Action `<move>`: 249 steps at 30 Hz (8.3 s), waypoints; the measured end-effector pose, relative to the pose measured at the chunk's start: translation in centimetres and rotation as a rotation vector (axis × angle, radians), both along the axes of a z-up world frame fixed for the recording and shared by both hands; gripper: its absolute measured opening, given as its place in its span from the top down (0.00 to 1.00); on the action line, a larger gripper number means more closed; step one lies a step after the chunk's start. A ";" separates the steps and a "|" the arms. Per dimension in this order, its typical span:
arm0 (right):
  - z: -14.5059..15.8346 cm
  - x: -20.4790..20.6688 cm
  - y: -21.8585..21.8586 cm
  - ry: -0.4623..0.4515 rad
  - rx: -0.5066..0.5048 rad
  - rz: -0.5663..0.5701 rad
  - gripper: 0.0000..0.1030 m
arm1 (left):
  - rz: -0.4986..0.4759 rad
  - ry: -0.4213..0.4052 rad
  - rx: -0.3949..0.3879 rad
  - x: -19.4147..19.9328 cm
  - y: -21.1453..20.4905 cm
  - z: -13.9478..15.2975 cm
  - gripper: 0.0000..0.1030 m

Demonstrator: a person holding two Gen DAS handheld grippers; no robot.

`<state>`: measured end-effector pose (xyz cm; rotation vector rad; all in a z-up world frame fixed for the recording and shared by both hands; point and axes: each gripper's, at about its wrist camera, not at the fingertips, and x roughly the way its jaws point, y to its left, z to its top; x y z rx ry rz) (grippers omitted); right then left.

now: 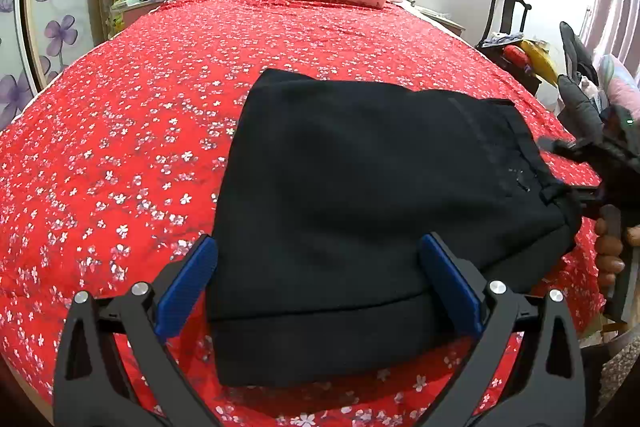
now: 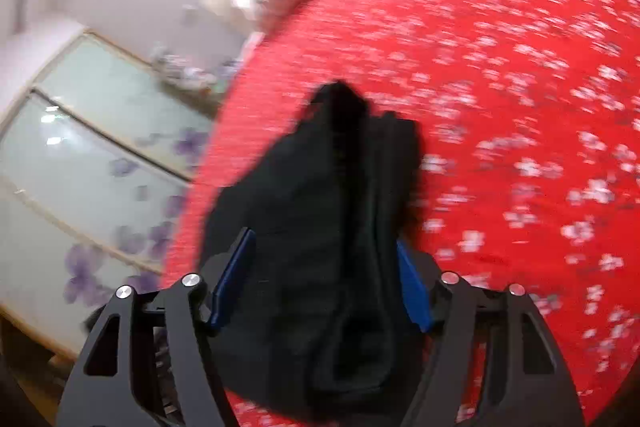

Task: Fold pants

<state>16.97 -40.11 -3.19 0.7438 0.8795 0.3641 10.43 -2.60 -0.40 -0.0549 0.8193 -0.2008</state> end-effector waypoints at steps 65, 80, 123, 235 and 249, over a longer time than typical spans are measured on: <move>-0.5 0.2 2.4 -0.058 -0.051 0.048 0.54 | -0.090 0.325 -0.692 10.6 7.8 -2.4 0.37; -0.4 0.0 2.3 -0.085 0.040 0.022 0.66 | -0.052 0.258 -0.625 10.0 6.9 -1.5 0.74; 5.2 1.3 6.6 -0.251 -0.016 0.079 0.30 | -0.131 -0.043 -0.406 5.5 3.6 3.7 0.13; -0.2 -14.4 17.7 -0.090 -0.822 -0.049 0.01 | -0.028 0.027 0.187 -10.5 -2.6 -2.3 0.02; -0.3 -14.4 17.6 -0.088 -0.821 -0.048 0.01 | -0.024 0.032 0.183 -10.4 -2.4 -2.5 0.02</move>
